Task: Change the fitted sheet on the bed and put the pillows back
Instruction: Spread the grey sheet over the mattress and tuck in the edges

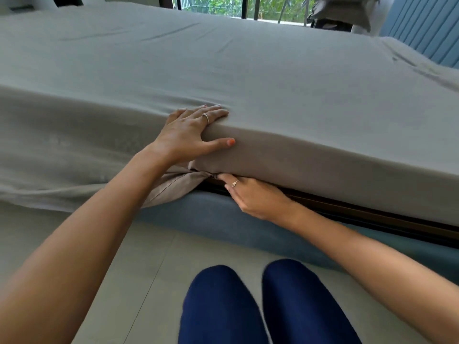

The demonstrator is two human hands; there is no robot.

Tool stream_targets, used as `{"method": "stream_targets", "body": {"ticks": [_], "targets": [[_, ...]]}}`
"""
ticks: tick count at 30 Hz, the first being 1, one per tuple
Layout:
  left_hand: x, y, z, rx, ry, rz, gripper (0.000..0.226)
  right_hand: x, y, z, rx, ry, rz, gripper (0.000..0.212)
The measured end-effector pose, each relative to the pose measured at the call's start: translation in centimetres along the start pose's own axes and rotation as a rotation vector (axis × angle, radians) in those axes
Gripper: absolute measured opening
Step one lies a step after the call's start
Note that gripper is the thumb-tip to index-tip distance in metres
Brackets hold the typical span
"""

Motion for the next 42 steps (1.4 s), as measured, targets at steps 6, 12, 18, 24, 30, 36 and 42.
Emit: {"method": "stream_targets", "body": {"ticks": [6,12,18,24,30,36,42], "targets": [[0.4,0.2,-0.8,-0.020,0.122,0.023,0.089,1.3,1.7,-2.4,-0.148,0.313,-0.330,0.057],[0.1,0.5,-0.4,-0.064,0.185,-0.005,0.071,-0.6,5.7,1.3,-0.137,-0.063,-0.006,0.048],[0.2,0.7,-0.7,-0.096,0.178,0.020,0.079,2.5,6.3,-5.2,-0.094,0.164,0.316,0.077],[-0.2,0.5,-0.5,-0.088,0.150,0.004,0.078,4.0,6.4,-4.4,0.031,-0.109,0.045,0.085],[-0.2,0.2,-0.3,-0.069,0.149,-0.005,0.077,5.9,7.4,-5.0,0.044,-0.058,-0.138,0.090],[-0.1,0.1,-0.3,-0.067,0.166,0.005,0.070,9.4,7.6,-4.0,0.086,0.006,-0.289,0.084],[-0.3,0.2,-0.2,-0.089,0.152,0.008,0.073,9.7,7.7,-4.8,0.070,0.045,-0.090,0.094]]}}
Point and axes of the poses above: each hand's wrist, its own x-axis towards the middle knuckle, its own z-axis out of the back of the hand, y = z × x, the point moved 10 cm from there along x, towards the middle knuckle, and after that the axes turned 3 degrees about x, right-handed, at the moved point
